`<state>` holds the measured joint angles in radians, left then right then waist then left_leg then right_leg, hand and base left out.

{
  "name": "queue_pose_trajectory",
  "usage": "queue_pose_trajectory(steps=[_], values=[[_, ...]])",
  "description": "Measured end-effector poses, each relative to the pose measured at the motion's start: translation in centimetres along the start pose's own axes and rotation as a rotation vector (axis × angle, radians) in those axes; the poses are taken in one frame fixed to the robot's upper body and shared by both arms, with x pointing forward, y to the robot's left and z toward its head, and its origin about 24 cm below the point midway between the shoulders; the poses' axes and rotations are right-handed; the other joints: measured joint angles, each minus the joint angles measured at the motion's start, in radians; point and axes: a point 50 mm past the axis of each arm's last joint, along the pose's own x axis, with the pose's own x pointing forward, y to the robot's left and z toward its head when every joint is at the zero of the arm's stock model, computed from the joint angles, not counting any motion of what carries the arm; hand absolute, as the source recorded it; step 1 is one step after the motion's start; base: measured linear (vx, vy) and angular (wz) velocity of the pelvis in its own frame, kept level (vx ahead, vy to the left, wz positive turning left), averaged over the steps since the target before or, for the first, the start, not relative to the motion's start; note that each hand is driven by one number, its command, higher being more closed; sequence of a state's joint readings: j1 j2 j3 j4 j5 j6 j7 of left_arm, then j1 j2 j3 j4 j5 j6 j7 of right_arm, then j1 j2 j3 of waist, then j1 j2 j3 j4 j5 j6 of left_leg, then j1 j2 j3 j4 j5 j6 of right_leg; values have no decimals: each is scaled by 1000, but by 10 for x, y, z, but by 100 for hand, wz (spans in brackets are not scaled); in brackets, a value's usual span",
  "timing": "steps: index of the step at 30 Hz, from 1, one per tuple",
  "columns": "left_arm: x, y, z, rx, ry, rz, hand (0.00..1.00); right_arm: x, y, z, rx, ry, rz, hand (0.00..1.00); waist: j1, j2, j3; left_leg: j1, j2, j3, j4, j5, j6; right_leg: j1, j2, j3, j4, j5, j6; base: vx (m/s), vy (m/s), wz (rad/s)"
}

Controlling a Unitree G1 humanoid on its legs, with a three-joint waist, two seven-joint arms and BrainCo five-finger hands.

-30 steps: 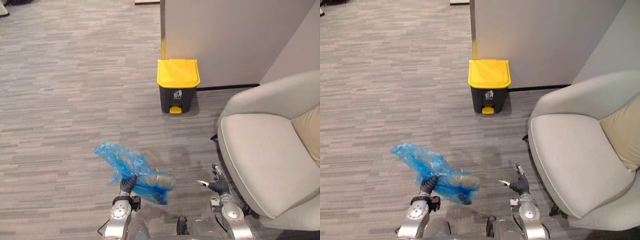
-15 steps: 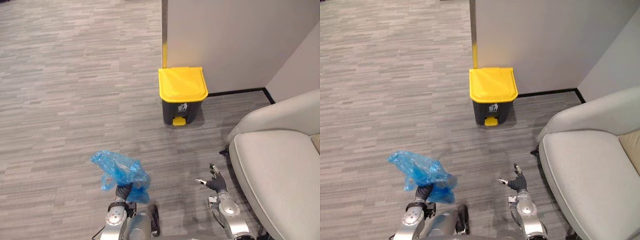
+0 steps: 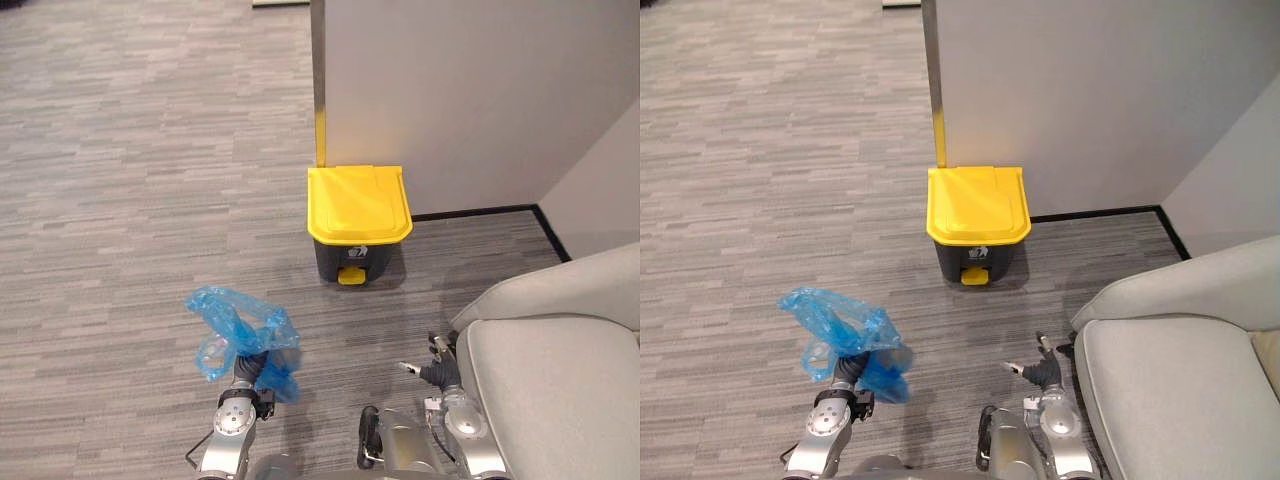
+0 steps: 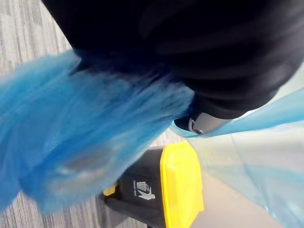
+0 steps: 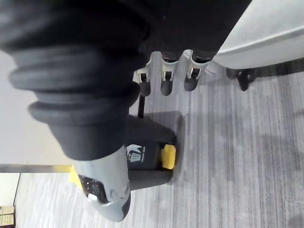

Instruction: Gather rubbish on tea table into small bin, then transfer packed bag to large trash can.

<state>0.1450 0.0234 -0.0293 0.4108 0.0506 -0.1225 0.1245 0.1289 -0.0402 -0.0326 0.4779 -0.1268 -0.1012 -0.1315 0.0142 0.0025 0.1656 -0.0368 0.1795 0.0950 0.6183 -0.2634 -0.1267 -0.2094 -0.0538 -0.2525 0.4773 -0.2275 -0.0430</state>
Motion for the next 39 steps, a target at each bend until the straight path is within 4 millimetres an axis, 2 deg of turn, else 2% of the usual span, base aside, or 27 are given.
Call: queue_pose_trajectory(steps=[1, 2, 4, 6, 7, 8, 9, 10, 12, 13, 16, 17, 18, 19, 20, 21, 22, 23, 24, 26, 27, 28, 29, 30, 31, 33, 39], values=[[-2, -3, -1, -11, 3, -11, 100, -2, 2, 2, 7, -12, 4, 0, 8, 1, 1, -71, 32, -5, 174, 42, -13, 69, 11, -3, -52, -3, -6, 370, -175, 22], [-4, -5, -2, -21, 6, -15, 100, -2, 2, 7, 15, -37, 6, 0, 15, 6, 1, -121, 57, 13, 288, 39, -10, 121, 23, -3, -95, -5, -9, 340, -94, -3], [-6, -6, -3, -27, 8, -16, 100, -2, 3, 13, 37, -64, 2, 0, 27, 0, 0, -200, 87, 79, 325, 17, 27, 178, 25, 7, -151, -5, -9, 273, -4, -15], [-6, -4, -2, -24, 2, -12, 100, -1, 4, 15, 44, -68, 1, 0, 36, 2, -4, -242, 85, 123, 195, -6, 67, 211, 18, 21, -192, -3, -6, 217, 88, -20], [-6, -4, -2, -24, 0, -11, 100, -1, 3, 14, 56, -62, -1, 0, 38, -8, 1, -251, 78, 143, 93, -6, 74, 226, 10, 28, -208, -3, 8, 228, 146, -18], [-6, -4, -2, -23, -1, -10, 100, -2, 3, 13, 58, -59, -3, 0, 41, -4, -2, -252, 70, 154, 21, -2, 73, 232, 2, 33, -213, -5, 21, 236, 193, -12], [-6, -5, -2, -26, -1, -13, 100, -3, -1, 10, 59, -47, -18, 0, 44, 4, -6, -245, 43, 153, -161, 68, 77, 244, -6, 40, -215, -13, 49, 266, 229, -20], [-5, -4, -3, -23, 4, -10, 100, -2, -4, 5, 55, -25, -28, 0, 54, 6, -10, -222, 25, 146, -231, 199, 84, 252, -8, 62, -216, -25, 75, 286, 208, -12], [-3, 0, -7, 2, 22, -10, 100, -3, 2, 0, 69, 6, -27, 0, 53, -40, -23, -202, -27, 157, -274, 207, 101, 261, -44, 91, -263, -10, 101, 299, 168, 12], [-2, 3, -7, 11, 26, -8, 100, -3, 3, -1, 71, 11, -25, 0, 55, -54, -22, -204, -44, 162, -267, 197, 116, 272, -58, 103, -289, -6, 108, 232, 148, 17], [-3, 8, -13, 30, 49, 1, 100, 4, 7, 5, 72, 0, -14, 0, 55, -60, -23, -189, -68, 186, -266, 182, 129, 271, -86, 138, -283, 0, 120, 169, 125, -15], [-4, 11, -17, 41, 69, 5, 100, 6, 8, 6, 68, -2, -11, 0, 58, -52, -22, -162, -77, 198, -281, 157, 128, 259, -93, 160, -240, -4, 127, 95, 107, -51], [-6, 14, -23, 50, 93, 9, 100, 9, 12, 5, 65, 11, 0, 0, 56, -50, -21, -128, -82, 218, -316, 130, 123, 211, -106, 189, -118, -18, 149, 72, 84, -51], [-7, 15, -25, 56, 98, 10, 100, 9, 12, 4, 64, 18, 1, 0, 54, -50, -22, -113, -88, 224, -331, 128, 122, 183, -114, 198, -59, -20, 154, 52, 69, -35], [-8, 18, -26, 67, 100, 9, 100, 7, 11, -1, 61, 33, 0, 0, 49, -53, -22, -73, -114, 226, -374, 129, 122, 126, -143, 199, 88, -9, 172, 77, 80, -7], [-8, 16, -26, 67, 102, 5, 100, 3, 11, -10, 56, 64, 0, 0, 37, -56, -20, -30, -132, 224, -405, 128, 124, 72, -163, 203, 216, 31, 183, 101, 94, 1], [-9, 16, -27, 66, 104, 5, 100, 2, 10, -13, 55, 76, -2, 0, 26, -54, -21, -20, -131, 218, -409, 127, 127, 58, -162, 205, 251, 26, 176, 133, 73, 18], [-8, 18, -26, 71, 102, 9, 100, -2, 13, -18, 53, 92, 8, 0, 12, -43, -29, -17, -129, 201, -411, 122, 133, 23, -154, 208, 267, -13, 152, 160, 16, 25], [-7, 20, -24, 77, 95, 16, 100, -2, 14, -16, 53, 88, 13, 0, 4, -53, -35, -16, -127, 195, -412, 121, 135, -4, -147, 208, 265, -41, 144, 200, -44, 30], [-4, 20, -21, 76, 86, 28, 100, 0, 11, -14, 50, 81, 6, 0, -2, -48, -31, -8, -106, 183, -403, 128, 125, -60, -110, 195, 206, -75, 130, 191, -111, 24], [-2, 21, -21, 76, 85, 31, 100, 0, 10, -16, 47, 84, 2, 0, -3, -51, -33, 1, -93, 174, -396, 127, 119, -69, -82, 193, 91, -56, 121, 228, -139, 35], [-2, 26, -22, 91, 89, 35, 100, -1, 11, -16, 51, 85, 3, 0, -1, -89, -44, 12, -122, 151, -388, 115, 96, -71, -70, 205, -70, 119, 93, 243, -133, 41], [-1, 24, -24, 87, 104, 34, 100, 0, 8, -18, 43, 93, -2, 0, -3, -76, -42, 20, -111, 138, -387, 109, 87, -53, -67, 194, -57, 111, 92, 248, -117, 32], [-3, 18, -29, 74, 128, 25, 100, 1, 6, -19, 33, 99, -4, 0, -1, -41, -51, 25, -85, 127, -392, 111, 83, -29, -51, 178, -85, 123, 76, 230, -103, 12], [-4, 12, -30, 51, 131, 17, 100, 2, 0, -19, 19, 96, -15, 0, 4, -23, -54, 35, -72, 126, -413, 110, 81, -13, -34, 174, -118, 123, 76, 204, -100, 1], [-4, 3, -29, 28, 128, 3, 100, 4, -2, -17, 16, 89, -19, 0, -1, -7, -55, 46, -60, 125, -448, 121, 64, 0, -16, 166, -154, 130, 67, 116, -85, -5], [-3, 0, -30, 22, 127, -21, 100, 0, -7, -29, 25, 137, -39, 0, -4, -2, -60, 85, -44, 125, -504, 133, 47, 82, 17, 169, -302, 196, 73, 28, -18, -5]])
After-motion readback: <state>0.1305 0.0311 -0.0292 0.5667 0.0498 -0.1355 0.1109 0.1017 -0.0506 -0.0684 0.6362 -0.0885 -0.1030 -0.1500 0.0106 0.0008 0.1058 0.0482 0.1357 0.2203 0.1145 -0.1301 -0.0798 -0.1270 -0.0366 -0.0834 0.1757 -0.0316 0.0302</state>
